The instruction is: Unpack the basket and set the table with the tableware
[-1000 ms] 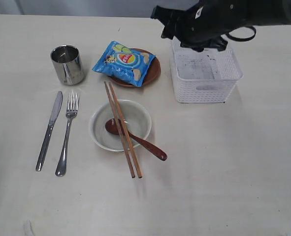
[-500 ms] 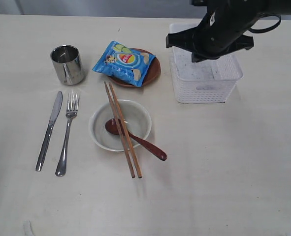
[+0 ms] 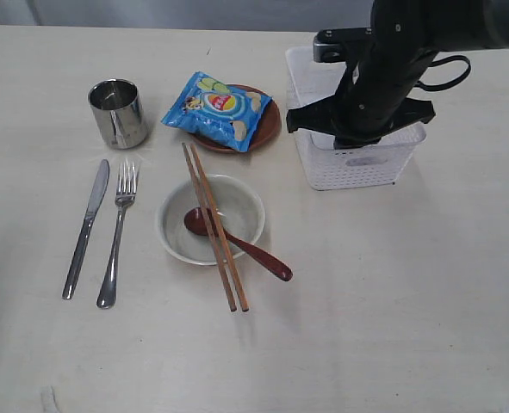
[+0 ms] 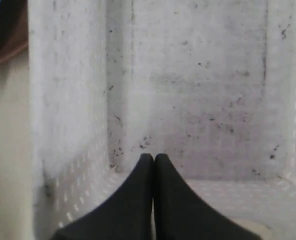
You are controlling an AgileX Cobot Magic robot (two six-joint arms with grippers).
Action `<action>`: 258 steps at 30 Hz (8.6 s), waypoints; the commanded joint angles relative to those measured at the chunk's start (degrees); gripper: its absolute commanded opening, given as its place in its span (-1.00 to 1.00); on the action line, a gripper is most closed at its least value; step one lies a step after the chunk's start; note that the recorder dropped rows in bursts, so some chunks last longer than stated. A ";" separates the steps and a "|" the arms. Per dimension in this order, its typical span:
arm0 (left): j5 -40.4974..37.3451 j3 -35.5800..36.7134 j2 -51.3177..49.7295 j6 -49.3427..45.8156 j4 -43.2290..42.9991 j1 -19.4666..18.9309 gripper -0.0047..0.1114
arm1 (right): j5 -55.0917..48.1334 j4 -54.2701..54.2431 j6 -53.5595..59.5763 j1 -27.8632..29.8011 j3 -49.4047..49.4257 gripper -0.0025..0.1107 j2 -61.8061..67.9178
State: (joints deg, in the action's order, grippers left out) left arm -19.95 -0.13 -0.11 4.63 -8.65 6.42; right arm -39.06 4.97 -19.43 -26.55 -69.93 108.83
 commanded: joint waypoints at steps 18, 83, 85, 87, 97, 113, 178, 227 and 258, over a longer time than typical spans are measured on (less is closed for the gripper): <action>0.03 0.13 0.11 0.13 -0.09 0.35 -0.92 | 5.27 -17.54 11.99 -0.51 0.04 -0.96 -0.09; 0.03 0.13 0.11 0.13 0.03 0.35 -0.92 | -11.57 -10.72 18.72 4.92 -27.92 -0.96 14.84; 0.03 0.13 0.11 0.13 0.03 0.35 -0.92 | -11.80 -10.17 18.57 4.05 -27.92 -0.96 14.84; 0.03 0.13 0.11 0.13 0.03 0.35 -0.92 | -11.92 -10.04 18.57 3.55 -27.92 -0.96 14.84; 0.03 0.13 0.11 0.13 0.03 0.35 -0.92 | -12.32 -9.19 17.80 3.00 -27.92 -0.96 14.73; 0.03 0.13 0.11 0.13 0.03 0.35 -0.92 | -7.10 -2.28 11.16 1.76 -20.44 -0.96 -6.86; 0.03 0.13 0.11 0.13 0.15 0.35 -0.92 | 16.83 -10.42 15.98 28.78 62.57 -0.96 -105.25; 0.03 0.13 0.11 0.13 0.15 0.35 -0.92 | 18.98 -3.39 16.08 24.11 69.93 -0.96 -108.83; 0.03 0.13 0.11 0.13 -0.24 0.35 -0.92 | 19.09 -3.37 16.08 24.11 69.93 -0.96 -108.83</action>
State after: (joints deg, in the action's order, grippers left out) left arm -19.95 -0.13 -0.11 4.63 -8.65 6.42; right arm -21.07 1.14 -3.91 -2.38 -0.17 0.38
